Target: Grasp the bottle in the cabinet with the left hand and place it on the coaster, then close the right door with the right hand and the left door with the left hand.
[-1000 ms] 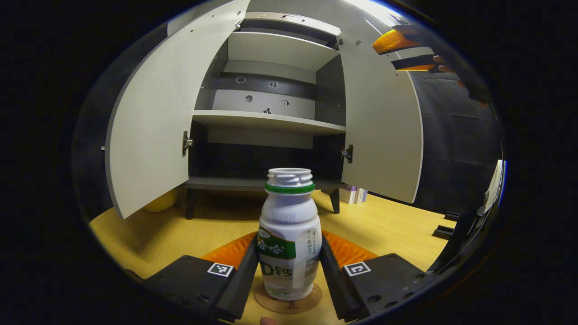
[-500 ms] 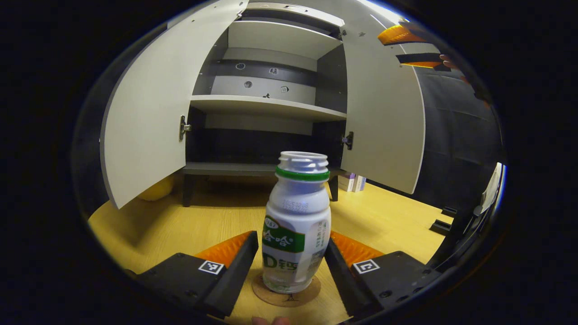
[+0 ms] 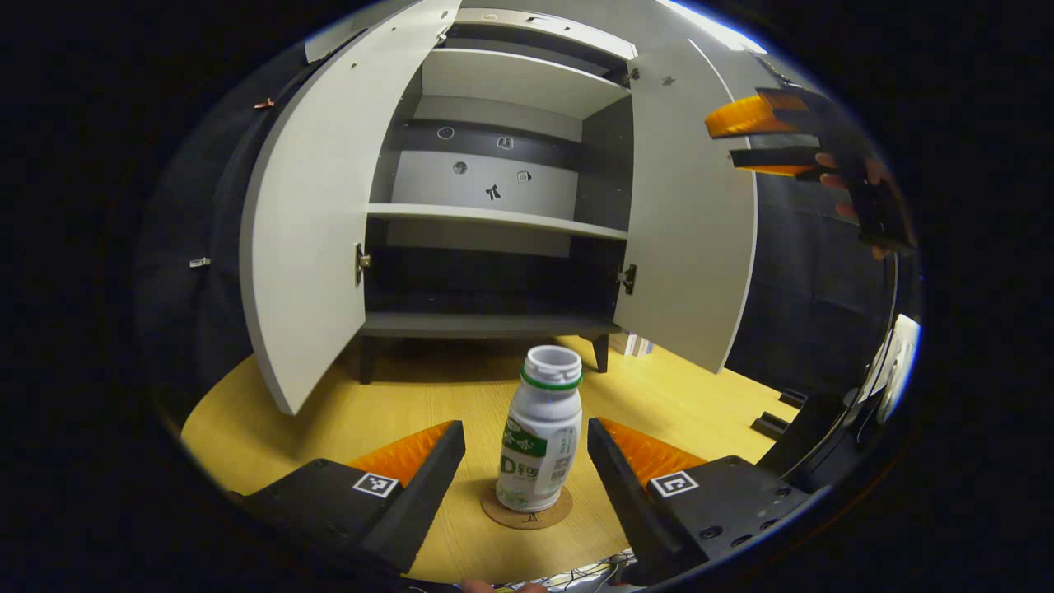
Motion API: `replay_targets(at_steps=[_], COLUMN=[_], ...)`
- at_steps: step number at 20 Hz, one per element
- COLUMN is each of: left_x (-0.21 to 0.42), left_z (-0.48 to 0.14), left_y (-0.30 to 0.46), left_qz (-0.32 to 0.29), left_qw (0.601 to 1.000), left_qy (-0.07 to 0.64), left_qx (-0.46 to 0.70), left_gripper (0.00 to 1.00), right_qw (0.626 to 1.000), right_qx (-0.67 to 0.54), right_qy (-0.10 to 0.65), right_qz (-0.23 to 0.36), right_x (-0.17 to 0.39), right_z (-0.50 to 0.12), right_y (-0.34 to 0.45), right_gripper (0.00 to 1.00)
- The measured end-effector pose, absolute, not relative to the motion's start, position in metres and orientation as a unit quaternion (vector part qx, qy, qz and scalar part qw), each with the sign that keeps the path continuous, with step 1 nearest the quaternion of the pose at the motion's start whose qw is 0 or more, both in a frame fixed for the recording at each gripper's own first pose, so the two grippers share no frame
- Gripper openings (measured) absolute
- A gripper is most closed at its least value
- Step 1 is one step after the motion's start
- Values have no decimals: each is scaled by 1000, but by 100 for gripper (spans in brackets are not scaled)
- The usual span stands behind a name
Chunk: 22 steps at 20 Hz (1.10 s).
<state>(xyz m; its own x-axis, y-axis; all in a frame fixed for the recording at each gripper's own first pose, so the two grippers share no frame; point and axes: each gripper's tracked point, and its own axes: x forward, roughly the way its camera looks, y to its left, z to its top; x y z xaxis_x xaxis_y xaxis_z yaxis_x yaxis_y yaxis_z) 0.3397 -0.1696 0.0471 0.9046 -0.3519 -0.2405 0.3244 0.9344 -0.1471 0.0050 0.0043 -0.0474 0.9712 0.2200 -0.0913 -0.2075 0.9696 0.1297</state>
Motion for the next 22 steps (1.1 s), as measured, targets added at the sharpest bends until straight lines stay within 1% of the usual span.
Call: replay_targets(at_steps=[3, 5, 8, 10, 11, 12, 14, 19, 22], left_x=[340, 343, 347, 349, 349, 349, 351, 361, 365], left_z=[105, 140, 184, 201, 208, 216, 230, 250, 253], left_y=[-149, -136, -124, -112, -105, -98, -88, -78, -82], left_qz=[-146, -125, -109, -92, -82, -71, -54, -31, -27], left_qw=[983, 988, 991, 993, 994, 995, 997, 998, 998], left_qy=[100, 83, 60, 53, 52, 51, 46, 40, 40], left_qx=[-41, -30, -44, -42, -41, -43, -43, -39, -46], left_gripper=[95, 95, 95, 95, 95, 95, 95, 95, 95], right_qw=[990, 991, 993, 993, 994, 994, 996, 995, 996], right_qx=[61, 64, 72, 77, 78, 78, 68, 65, 53], right_qy=[50, 50, 53, 56, 55, 52, 53, 76, 56], right_qz=[115, 106, 82, 68, 61, 53, 31, -28, -44], right_x=[-5, -12, -19, -24, -27, -28, -24, 8, 32], right_z=[-42, -38, -36, -32, -29, -27, -28, -38, -23], right_y=[-4, -17, -42, -58, -67, -76, -100, -160, -179], right_gripper=[98, 98, 98, 98, 94, 98, 98, 98, 99])
